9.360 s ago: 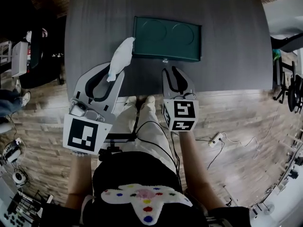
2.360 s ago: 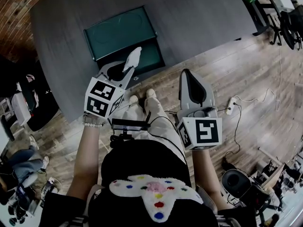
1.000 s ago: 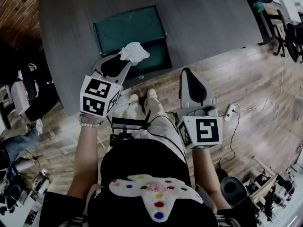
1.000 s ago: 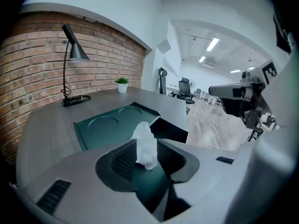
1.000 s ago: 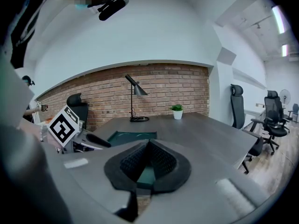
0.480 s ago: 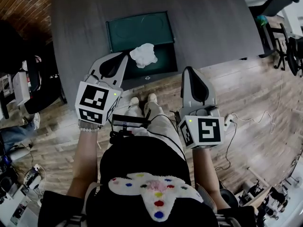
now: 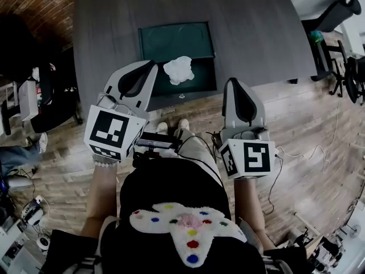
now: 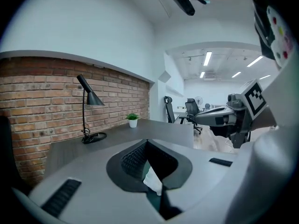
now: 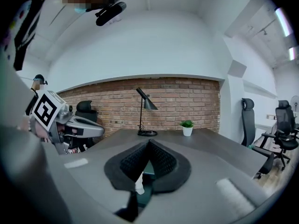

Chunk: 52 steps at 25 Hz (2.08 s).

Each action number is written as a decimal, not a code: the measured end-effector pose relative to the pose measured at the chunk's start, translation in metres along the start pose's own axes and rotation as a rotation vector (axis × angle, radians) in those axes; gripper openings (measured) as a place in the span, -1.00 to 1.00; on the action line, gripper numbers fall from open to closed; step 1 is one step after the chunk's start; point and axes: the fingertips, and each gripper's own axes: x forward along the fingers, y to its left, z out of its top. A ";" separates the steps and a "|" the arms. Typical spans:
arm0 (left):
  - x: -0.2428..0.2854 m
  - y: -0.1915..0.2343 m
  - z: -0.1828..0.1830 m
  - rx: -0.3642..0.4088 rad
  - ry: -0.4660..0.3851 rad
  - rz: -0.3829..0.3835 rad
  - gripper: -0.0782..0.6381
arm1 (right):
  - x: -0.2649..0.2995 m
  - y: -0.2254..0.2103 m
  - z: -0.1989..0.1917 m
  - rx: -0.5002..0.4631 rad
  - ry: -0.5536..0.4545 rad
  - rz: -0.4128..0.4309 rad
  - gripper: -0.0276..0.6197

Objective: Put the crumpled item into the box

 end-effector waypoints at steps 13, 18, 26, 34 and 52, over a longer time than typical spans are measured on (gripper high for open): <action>-0.025 -0.005 0.029 0.020 -0.057 0.037 -0.76 | -0.005 0.007 0.027 -0.035 -0.054 0.040 -0.89; -0.030 -0.008 0.029 0.016 -0.062 0.036 -0.76 | -0.004 0.011 0.029 -0.043 -0.059 0.055 -0.89; -0.032 -0.011 0.029 0.009 -0.058 0.030 -0.76 | -0.004 0.016 0.028 -0.054 -0.050 0.070 -0.89; -0.032 -0.013 0.031 0.014 -0.058 0.030 -0.76 | -0.005 0.018 0.028 -0.059 -0.045 0.079 -0.89; -0.032 -0.011 0.029 0.014 -0.058 0.028 -0.76 | -0.004 0.025 0.030 -0.086 -0.046 0.088 -0.89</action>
